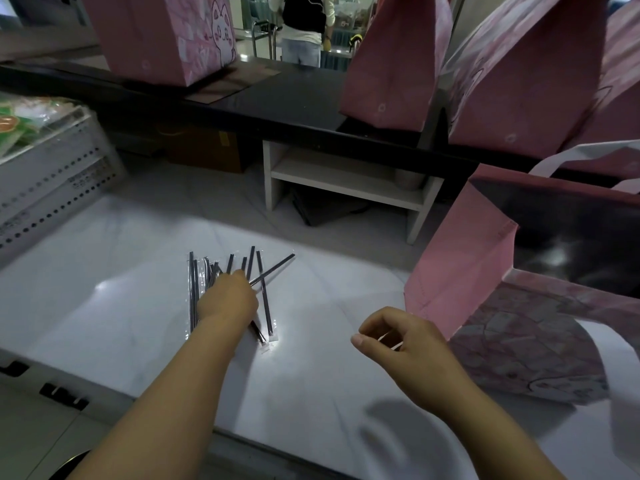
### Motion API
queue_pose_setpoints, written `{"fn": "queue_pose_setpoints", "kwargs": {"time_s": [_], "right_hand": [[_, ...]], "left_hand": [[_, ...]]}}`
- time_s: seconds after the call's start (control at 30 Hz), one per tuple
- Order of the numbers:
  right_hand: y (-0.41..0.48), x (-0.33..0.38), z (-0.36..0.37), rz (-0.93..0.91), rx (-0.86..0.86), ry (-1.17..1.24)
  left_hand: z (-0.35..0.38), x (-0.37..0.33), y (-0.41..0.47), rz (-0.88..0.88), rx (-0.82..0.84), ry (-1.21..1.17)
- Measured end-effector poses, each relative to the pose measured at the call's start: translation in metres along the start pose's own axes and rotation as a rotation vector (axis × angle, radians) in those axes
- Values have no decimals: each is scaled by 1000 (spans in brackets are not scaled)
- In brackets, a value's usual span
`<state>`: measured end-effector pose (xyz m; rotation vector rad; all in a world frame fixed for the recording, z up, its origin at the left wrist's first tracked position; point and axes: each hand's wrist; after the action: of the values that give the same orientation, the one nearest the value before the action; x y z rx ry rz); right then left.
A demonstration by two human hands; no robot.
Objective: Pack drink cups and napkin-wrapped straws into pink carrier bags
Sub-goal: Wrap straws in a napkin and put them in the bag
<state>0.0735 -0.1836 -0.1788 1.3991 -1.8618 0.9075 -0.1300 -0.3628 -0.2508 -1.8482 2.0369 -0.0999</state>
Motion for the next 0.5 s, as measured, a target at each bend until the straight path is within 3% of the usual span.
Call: {"fn": "queue_pose_setpoints", "kwargs": {"time_s": [0.23, 0.5], "right_hand": [[4, 0, 3, 13, 18, -11], [3, 0, -3, -7, -14, 4]], "left_hand": [[-7, -10, 3, -34, -25, -94], [-38, -31, -9, 246, -242, -655]]}}
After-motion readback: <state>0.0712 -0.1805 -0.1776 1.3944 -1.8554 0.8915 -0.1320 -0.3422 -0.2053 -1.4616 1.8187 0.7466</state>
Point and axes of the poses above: each hand's wrist, its own y-axis towards the middle knuckle, its own z-axis out of the palm, x = y × z, and after that the axes turned 9 degrees about x, right-handed
